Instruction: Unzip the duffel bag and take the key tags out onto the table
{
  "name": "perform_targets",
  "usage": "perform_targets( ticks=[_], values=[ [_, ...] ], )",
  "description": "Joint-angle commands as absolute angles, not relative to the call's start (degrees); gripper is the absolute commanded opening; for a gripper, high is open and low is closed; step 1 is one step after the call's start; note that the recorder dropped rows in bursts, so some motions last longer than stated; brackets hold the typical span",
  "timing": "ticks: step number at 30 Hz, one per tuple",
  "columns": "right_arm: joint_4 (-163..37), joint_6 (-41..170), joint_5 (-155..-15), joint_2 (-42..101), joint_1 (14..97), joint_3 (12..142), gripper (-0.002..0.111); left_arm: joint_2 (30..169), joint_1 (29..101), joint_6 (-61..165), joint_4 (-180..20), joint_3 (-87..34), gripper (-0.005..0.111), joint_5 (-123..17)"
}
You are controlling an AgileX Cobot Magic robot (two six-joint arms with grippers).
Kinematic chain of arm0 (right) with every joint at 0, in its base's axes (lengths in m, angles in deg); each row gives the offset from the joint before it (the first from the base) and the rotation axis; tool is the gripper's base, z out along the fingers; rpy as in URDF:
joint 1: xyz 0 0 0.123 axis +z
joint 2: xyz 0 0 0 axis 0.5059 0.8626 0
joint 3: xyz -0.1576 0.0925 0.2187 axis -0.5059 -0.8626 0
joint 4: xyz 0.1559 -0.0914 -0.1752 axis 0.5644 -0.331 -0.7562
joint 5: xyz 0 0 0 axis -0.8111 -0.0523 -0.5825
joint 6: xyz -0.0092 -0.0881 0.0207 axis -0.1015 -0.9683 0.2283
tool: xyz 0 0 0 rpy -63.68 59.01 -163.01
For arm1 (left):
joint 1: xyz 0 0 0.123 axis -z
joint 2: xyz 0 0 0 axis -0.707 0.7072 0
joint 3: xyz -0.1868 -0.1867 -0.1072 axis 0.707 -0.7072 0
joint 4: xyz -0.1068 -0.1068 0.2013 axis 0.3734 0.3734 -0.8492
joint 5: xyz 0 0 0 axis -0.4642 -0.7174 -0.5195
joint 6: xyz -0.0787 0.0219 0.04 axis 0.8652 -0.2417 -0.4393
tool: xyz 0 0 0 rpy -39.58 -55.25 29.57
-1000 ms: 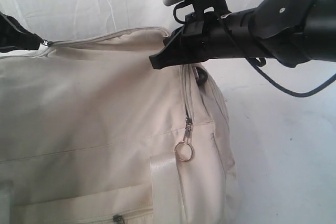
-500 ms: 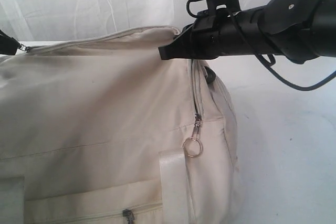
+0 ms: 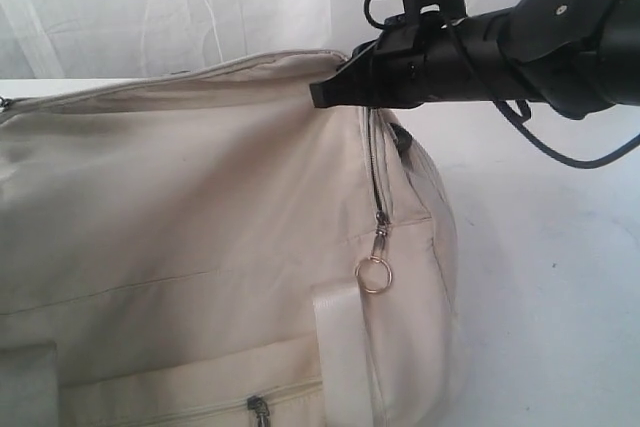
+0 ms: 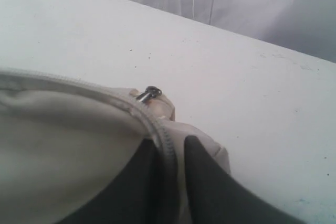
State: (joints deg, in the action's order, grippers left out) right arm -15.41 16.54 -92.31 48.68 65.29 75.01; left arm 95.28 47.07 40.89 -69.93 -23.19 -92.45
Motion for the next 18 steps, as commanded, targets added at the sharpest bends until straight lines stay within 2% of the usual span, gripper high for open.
perform_targets(
  ticks=[1,8,15,18],
  values=[
    [-16.0,17.8,-80.8,48.2,62.8,75.1,0.028,92.7,46.2,42.9,-76.3,-23.1,0.000,-95.8],
    [-16.7,16.2,-82.4,47.6,62.8,75.2,0.054,89.8,46.2,42.5,-76.3,-23.1,0.000,-97.6],
    [-16.7,-1.9,-93.4,43.4,64.9,77.3,0.057,89.6,46.2,39.4,-73.3,-23.1,0.000,-96.3],
    [-16.7,-6.8,-97.5,42.4,66.8,79.2,0.062,90.6,46.2,36.3,-69.7,-23.1,0.000,-93.5]
  ],
)
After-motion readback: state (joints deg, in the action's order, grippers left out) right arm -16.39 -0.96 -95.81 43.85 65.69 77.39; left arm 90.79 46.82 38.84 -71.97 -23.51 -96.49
